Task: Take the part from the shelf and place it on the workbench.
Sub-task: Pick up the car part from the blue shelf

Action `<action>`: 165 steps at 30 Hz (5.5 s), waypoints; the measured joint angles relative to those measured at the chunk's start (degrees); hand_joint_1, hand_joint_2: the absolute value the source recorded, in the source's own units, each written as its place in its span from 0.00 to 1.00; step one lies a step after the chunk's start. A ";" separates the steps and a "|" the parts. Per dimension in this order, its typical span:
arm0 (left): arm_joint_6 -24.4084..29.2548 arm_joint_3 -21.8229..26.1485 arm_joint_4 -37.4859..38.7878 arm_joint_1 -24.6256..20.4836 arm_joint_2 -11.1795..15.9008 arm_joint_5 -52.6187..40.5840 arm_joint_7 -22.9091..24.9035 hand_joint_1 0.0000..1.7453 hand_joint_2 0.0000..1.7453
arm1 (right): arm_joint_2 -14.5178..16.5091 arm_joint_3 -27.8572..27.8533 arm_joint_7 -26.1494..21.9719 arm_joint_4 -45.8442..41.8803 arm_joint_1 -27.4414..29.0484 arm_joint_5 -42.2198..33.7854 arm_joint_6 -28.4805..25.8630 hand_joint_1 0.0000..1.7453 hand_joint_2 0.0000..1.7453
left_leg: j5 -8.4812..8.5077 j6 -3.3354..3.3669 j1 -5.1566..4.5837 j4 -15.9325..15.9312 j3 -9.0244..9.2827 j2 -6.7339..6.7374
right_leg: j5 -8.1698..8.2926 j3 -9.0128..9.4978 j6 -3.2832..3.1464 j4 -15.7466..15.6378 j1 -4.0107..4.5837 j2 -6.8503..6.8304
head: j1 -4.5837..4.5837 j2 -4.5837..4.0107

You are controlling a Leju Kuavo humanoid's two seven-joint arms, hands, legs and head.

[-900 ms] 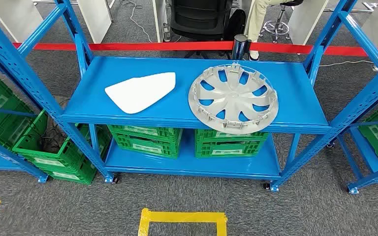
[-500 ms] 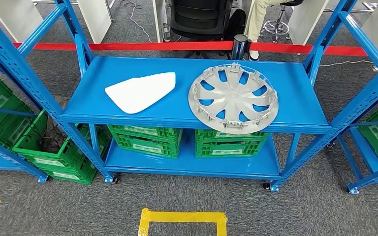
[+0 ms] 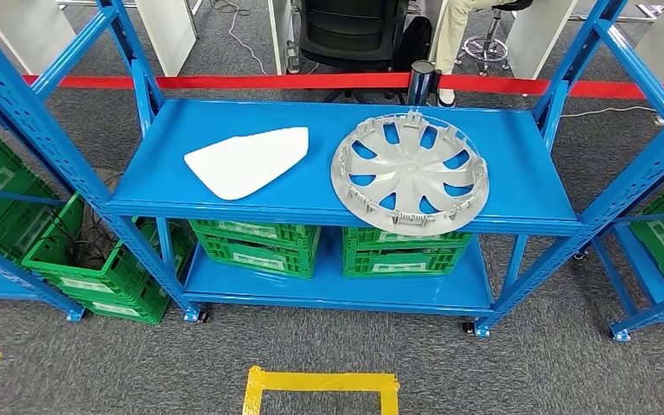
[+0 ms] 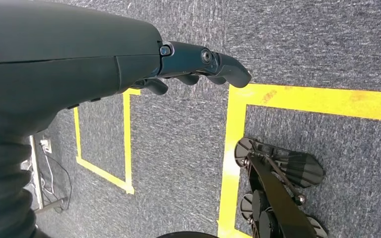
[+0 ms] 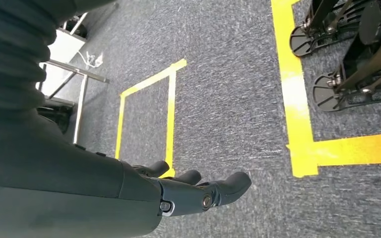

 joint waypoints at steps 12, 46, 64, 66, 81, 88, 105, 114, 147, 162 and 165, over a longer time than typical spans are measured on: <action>1.13 -4.50 0.26 -2.21 0.36 7.63 1.88 0.00 0.00 | -0.01 5.62 4.76 0.07 -5.98 -15.80 -3.48 0.00 0.00 | 0.06 0.04 -0.01 0.01 0.03 0.02 | 0.12 0.02 0.10 0.00 -0.01 0.01 | -0.01 0.00; 8.60 -18.62 4.40 -7.47 2.49 35.50 0.99 0.00 0.00 | -9.75 12.27 -1.30 -18.74 -6.30 -26.61 -19.32 0.00 1.00 | 0.14 0.11 -0.10 0.03 0.03 0.02 | 0.22 0.06 0.21 -0.02 -0.07 0.01 | -0.01 0.00; 9.03 -22.22 6.21 -8.97 3.27 44.50 -0.71 0.00 0.00 | -15.03 10.83 7.31 -46.23 -7.93 0.34 -19.30 0.00 1.00 | 0.17 0.14 -0.13 0.06 0.02 0.01 | 0.29 0.06 0.30 -0.02 -0.10 0.01 | -0.01 0.00; 8.95 -22.75 6.38 -9.08 3.39 45.27 -0.95 0.00 0.00 | -15.45 10.95 8.11 -49.02 -8.60 3.65 -18.46 0.00 1.00 | 0.18 0.14 -0.13 0.06 0.01 0.01 | 0.30 0.07 0.29 -0.02 -0.10 0.01 | -0.02 0.00; 7.96 -26.53 7.54 -10.25 4.35 50.77 -2.15 0.00 0.00 | -17.57 16.93 14.57 -65.98 -16.03 26.08 -6.53 0.00 1.00 | 0.26 0.13 -0.13 0.06 -0.04 0.00 | 0.34 0.06 0.26 -0.01 -0.09 -0.02 | 0.02 0.00; 7.38 -28.59 8.08 -10.89 4.88 53.32 -2.72 0.00 0.00 | -18.55 21.65 17.87 -72.57 -20.26 35.53 -0.17 0.00 1.00 | 0.26 0.13 -0.13 0.06 -0.07 -0.03 | 0.35 0.05 0.26 -0.01 -0.09 -0.06 | 0.02 0.00; 7.38 -33.93 9.47 -12.07 6.56 60.01 -3.09 0.00 0.00 | -20.52 35.75 26.34 -86.09 -31.77 57.53 12.69 0.00 1.00 | 0.31 0.22 -0.24 0.33 -0.18 -0.04 | 0.50 -0.03 0.47 -0.16 -0.24 -0.10 | -0.05 0.00; 9.20 -35.93 10.00 -12.65 7.26 62.11 -3.11 0.00 0.00 | -23.82 37.82 28.47 -93.15 -32.48 65.63 12.86 0.00 1.00 | 1.71 1.68 0.34 -1.89 1.18 0.08 | -4.55 -7.64 1.98 13.13 -0.72 -0.13 | 0.64 0.00; 9.85 -37.62 10.90 -12.83 7.39 63.71 -3.11 0.00 0.00 | -28.96 35.02 30.63 -103.85 -26.28 66.58 11.27 0.00 1.00 | 3.15 1.83 -0.31 1.03 -3.41 -0.53 | -5.09 -8.02 1.81 14.40 -0.40 -0.04 | -0.07 0.00; 11.55 -38.72 10.98 -13.06 7.34 63.59 -2.66 0.00 0.00 | -29.12 35.24 31.59 -104.04 -24.70 59.74 12.27 0.00 1.00 | -1.90 -1.26 0.65 14.68 -11.10 -0.15 | 0.41 -0.05 -1.44 -0.61 -0.25 -0.41 | -0.74 0.00; 12.23 -38.80 11.00 -12.88 7.44 63.73 -1.97 0.00 0.00 | -29.11 35.56 32.27 -103.32 -23.76 58.22 12.43 0.00 1.00 | 4.07 -1.85 1.05 5.08 -8.46 -0.07 | -0.74 1.02 -0.43 -0.30 -0.76 -0.31 | -1.30 0.00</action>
